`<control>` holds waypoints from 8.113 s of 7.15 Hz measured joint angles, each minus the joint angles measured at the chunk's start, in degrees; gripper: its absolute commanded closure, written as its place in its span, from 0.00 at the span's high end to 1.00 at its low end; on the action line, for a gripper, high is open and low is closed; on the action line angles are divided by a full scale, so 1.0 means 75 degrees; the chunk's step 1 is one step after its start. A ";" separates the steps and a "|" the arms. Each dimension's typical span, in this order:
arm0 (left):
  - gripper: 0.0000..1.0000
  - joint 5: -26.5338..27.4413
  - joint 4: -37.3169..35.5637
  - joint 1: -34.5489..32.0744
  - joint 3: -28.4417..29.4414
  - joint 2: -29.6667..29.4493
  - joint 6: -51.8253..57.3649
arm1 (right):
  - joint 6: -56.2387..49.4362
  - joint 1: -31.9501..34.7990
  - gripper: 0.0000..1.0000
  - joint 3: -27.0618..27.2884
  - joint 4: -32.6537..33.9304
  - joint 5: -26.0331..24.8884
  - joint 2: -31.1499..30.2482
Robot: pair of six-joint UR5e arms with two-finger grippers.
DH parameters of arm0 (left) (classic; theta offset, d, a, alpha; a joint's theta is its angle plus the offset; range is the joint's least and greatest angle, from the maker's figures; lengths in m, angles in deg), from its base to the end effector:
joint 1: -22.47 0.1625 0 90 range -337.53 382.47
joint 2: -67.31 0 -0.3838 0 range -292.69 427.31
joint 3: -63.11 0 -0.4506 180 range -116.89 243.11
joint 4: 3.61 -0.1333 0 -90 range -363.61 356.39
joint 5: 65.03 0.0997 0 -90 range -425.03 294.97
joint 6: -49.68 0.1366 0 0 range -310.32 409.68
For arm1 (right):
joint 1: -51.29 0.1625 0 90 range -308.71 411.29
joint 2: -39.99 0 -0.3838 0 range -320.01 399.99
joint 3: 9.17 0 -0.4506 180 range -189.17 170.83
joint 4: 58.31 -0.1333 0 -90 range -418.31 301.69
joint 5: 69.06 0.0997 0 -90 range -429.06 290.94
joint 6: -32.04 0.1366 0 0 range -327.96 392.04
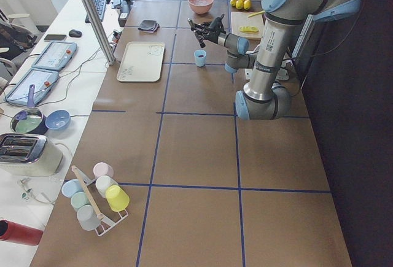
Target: Mash ice and strawberries in cup
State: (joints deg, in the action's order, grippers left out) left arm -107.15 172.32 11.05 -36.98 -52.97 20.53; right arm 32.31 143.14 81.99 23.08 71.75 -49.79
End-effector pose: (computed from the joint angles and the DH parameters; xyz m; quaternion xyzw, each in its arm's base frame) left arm 0.4943 -0.3392 0.0675 0.6289 0.5505 -0.1563 0.5264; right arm 0.0457 -0.5639 0.6032 0.0845 -0.4263 -0.0207 0.9004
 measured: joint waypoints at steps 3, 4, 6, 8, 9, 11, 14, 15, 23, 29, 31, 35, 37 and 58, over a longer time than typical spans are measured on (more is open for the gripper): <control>0.00 -0.0771 -0.0539 -0.0559 -0.1066 0.0943 -0.0950 | 0.0000 0.0000 1.00 0.0037 -0.0012 0.0002 0.0042; 0.00 -0.1361 -0.0546 -0.0985 -0.1101 0.1417 -0.1566 | 0.0000 0.0000 1.00 0.0062 -0.0012 0.0000 0.0065; 0.00 -0.2976 -0.0558 -0.2164 -0.1098 0.2485 -0.2789 | 0.0003 0.0000 1.00 0.0086 -0.0013 -0.0002 0.0095; 0.00 -0.4355 -0.0676 -0.3143 -0.1005 0.3317 -0.3834 | 0.0021 0.0000 1.00 0.0098 -0.0005 0.0006 0.0107; 0.00 -0.5069 -0.0933 -0.3642 -0.0989 0.3600 -0.4225 | 0.0030 0.0000 1.00 0.0100 -0.0005 0.0008 0.0109; 0.00 -0.7249 -0.1880 -0.5084 -0.0972 0.3953 -0.4724 | 0.0035 0.0000 1.00 0.0144 -0.0008 0.0013 0.0110; 0.00 -0.9873 -0.3037 -0.6522 -0.0767 0.4559 -0.4816 | 0.0033 0.0000 1.00 0.0164 -0.0001 0.0019 0.0108; 0.00 -1.0244 -0.3168 -0.6611 -0.0654 0.4833 -0.4822 | 0.0025 0.0000 1.00 0.0161 -0.0001 0.0014 0.0099; 0.00 -1.1162 -0.4999 -0.6649 0.1297 0.5074 -0.2306 | 0.0000 -0.0004 1.00 0.0114 -0.0008 -0.0015 0.0077; 0.00 -1.0550 -0.4974 -0.7096 0.2155 0.5048 -0.1124 | 0.0000 -0.0017 1.00 0.0114 -0.0013 -0.0035 0.0098; 0.00 -1.0222 -0.4946 -0.7095 0.2241 0.5037 -0.1138 | 0.0000 -0.0021 1.00 0.0106 -0.0013 -0.0037 0.0098; 0.00 -1.0066 -0.4930 -0.7081 0.2252 0.5023 -0.1249 | -0.0008 -0.0023 1.00 0.0102 -0.0013 -0.0046 0.0098; 0.00 -1.0066 -0.4922 -0.7067 0.2239 0.5016 -0.1257 | -0.0011 -0.0023 1.00 0.0102 -0.0013 -0.0065 0.0098; 1.00 -1.2059 -1.0831 -0.9982 0.1151 0.4079 0.4648 | 0.0027 -0.0097 1.00 0.0050 0.0161 -0.0460 0.0161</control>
State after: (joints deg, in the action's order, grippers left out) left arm -197.60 91.09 -63.81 -28.35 -22.38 55.39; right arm 32.51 142.41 82.37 24.29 68.31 -48.58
